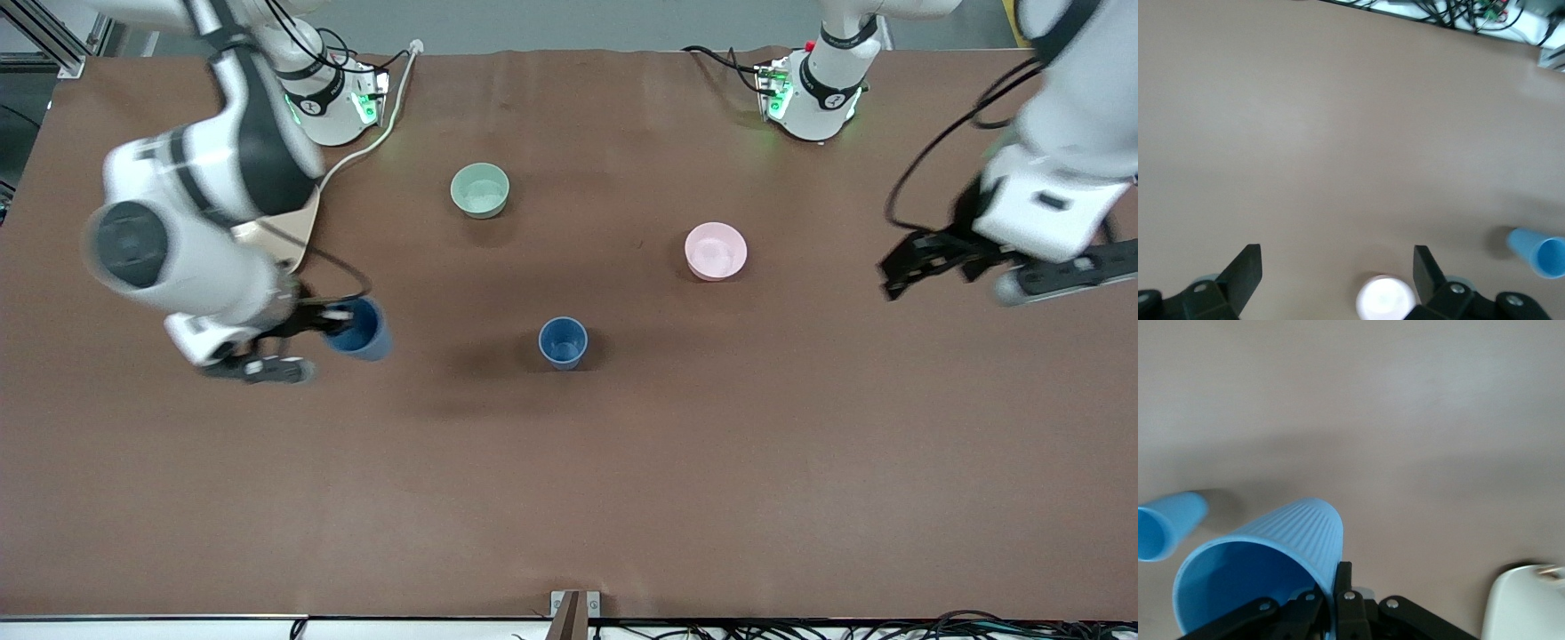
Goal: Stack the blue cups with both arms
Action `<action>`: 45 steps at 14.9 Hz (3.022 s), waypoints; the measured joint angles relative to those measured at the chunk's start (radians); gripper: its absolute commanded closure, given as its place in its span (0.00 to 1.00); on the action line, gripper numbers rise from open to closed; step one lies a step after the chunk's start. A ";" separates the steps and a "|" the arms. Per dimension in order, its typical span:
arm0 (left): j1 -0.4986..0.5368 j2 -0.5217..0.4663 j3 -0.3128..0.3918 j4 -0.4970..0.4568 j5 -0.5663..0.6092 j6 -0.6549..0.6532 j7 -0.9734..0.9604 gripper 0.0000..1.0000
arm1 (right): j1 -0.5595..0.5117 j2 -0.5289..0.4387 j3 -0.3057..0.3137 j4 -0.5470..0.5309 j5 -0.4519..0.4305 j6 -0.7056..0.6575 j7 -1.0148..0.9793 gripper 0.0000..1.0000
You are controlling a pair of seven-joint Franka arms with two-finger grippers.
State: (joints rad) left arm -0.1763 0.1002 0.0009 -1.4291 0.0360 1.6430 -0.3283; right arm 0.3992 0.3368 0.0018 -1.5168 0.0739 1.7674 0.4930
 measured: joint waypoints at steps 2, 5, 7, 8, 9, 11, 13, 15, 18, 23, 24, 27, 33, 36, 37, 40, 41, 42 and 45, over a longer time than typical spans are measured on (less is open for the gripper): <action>0.073 -0.024 -0.001 -0.027 -0.024 -0.009 0.136 0.00 | 0.134 0.006 0.001 -0.001 0.012 0.077 0.162 0.98; 0.138 -0.074 -0.003 -0.121 -0.033 -0.016 0.257 0.00 | 0.268 0.024 -0.001 -0.002 0.076 0.170 0.292 0.98; 0.145 -0.115 -0.004 -0.195 -0.033 -0.016 0.280 0.00 | 0.299 0.042 -0.002 -0.004 0.096 0.209 0.324 0.98; 0.145 -0.131 -0.006 -0.220 -0.033 -0.016 0.281 0.00 | 0.304 0.054 -0.003 -0.010 0.100 0.234 0.326 0.98; 0.144 -0.144 -0.008 -0.237 -0.033 -0.016 0.281 0.00 | 0.306 0.067 -0.004 -0.016 0.101 0.259 0.326 0.98; 0.144 -0.159 -0.012 -0.250 -0.033 -0.016 0.281 0.00 | 0.305 0.097 -0.010 -0.022 0.102 0.294 0.326 0.98; 0.142 -0.161 -0.016 -0.252 -0.033 -0.016 0.281 0.00 | 0.301 0.124 -0.020 -0.023 0.102 0.325 0.326 0.98; 0.142 -0.161 -0.023 -0.253 -0.033 -0.015 0.281 0.00 | 0.296 0.144 -0.027 -0.023 0.102 0.345 0.326 0.97; 0.141 -0.161 -0.028 -0.253 -0.033 -0.015 0.281 0.00 | 0.293 0.150 -0.032 -0.023 0.102 0.347 0.326 0.97; 0.141 -0.160 -0.029 -0.253 -0.033 -0.014 0.281 0.00 | 0.291 0.178 -0.031 -0.025 0.102 0.368 0.326 0.96; 0.141 -0.160 -0.029 -0.253 -0.033 -0.014 0.281 0.00 | 0.293 0.190 -0.029 -0.025 0.102 0.376 0.326 0.96; 0.143 -0.160 -0.029 -0.253 -0.034 -0.013 0.281 0.00 | 0.295 0.208 -0.027 -0.025 0.102 0.385 0.326 0.92; 0.146 -0.157 -0.029 -0.253 -0.037 -0.013 0.281 0.00 | 0.296 0.218 -0.026 -0.025 0.102 0.390 0.326 0.77; 0.147 -0.157 -0.029 -0.253 -0.037 -0.013 0.281 0.00 | 0.297 0.223 -0.025 -0.025 0.102 0.428 0.326 0.44; 0.147 -0.157 -0.029 -0.253 -0.037 -0.013 0.281 0.00 | 0.298 0.225 -0.025 -0.025 0.102 0.430 0.326 0.27; 0.147 -0.157 -0.029 -0.253 -0.037 -0.013 0.281 0.00 | 0.298 0.228 -0.026 -0.024 0.102 0.430 0.326 0.08; 0.147 -0.156 -0.029 -0.253 -0.037 -0.013 0.281 0.00 | 0.298 0.223 -0.029 -0.020 0.102 0.428 0.326 0.05; 0.148 -0.156 -0.029 -0.253 -0.037 -0.013 0.281 0.00 | 0.294 0.209 -0.035 -0.013 0.099 0.418 0.325 0.04; 0.148 -0.156 -0.029 -0.254 -0.037 -0.013 0.281 0.00 | 0.246 0.105 -0.071 0.006 0.045 0.349 0.309 0.00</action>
State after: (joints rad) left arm -0.0287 -0.0559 -0.0276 -1.6827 -0.0014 1.6299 -0.0470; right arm 0.6448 0.4418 -0.0697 -1.5107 0.1187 2.1168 0.8018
